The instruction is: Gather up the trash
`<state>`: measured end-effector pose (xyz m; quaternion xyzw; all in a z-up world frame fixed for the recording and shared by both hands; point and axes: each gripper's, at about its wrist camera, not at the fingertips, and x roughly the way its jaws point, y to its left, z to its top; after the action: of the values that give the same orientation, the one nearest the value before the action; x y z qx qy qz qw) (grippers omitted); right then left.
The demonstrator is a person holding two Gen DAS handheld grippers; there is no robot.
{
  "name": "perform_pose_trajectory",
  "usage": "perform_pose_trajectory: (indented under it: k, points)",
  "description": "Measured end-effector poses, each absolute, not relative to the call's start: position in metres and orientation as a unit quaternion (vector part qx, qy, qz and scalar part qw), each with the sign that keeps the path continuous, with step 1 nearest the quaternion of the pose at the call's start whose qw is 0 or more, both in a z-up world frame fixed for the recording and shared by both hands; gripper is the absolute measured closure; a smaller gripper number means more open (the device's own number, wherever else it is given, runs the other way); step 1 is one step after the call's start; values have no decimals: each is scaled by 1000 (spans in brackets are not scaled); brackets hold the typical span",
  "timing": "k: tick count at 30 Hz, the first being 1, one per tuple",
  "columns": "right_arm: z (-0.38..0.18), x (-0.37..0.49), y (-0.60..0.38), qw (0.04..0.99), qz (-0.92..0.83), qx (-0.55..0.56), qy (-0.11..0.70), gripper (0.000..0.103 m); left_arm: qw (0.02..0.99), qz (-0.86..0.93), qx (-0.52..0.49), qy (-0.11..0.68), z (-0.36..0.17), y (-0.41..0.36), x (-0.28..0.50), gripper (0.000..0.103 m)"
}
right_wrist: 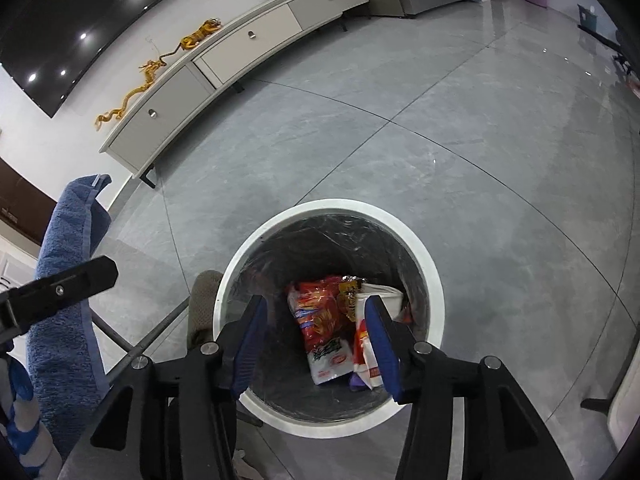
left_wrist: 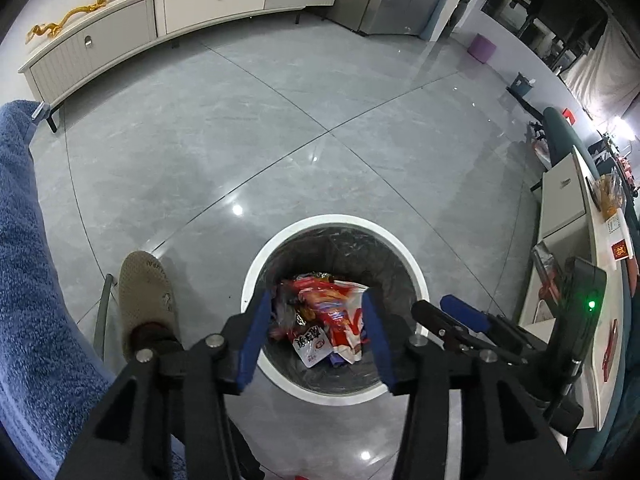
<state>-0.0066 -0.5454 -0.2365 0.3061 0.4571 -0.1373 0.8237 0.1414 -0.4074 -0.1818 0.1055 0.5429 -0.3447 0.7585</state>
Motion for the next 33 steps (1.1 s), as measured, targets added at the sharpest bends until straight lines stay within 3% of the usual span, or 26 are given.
perform_pose_trajectory:
  k: [8,21,25,33]
  points:
    - [-216,-14,-533,835,-148,276,452,53,785,-329,129,508,-162,-395,122,58]
    - [-160,-23,-476,874,-118,210,422,49,861,-231,168,422,-109,-310,88,57]
    - [-143,-24,-455,885,-104,189,412,46,871,-209,164,413,-103,-283,80,50]
    - [-115,-25,-414,902,-72,165,393,43,887,-173,150,401,-91,-226,67,48]
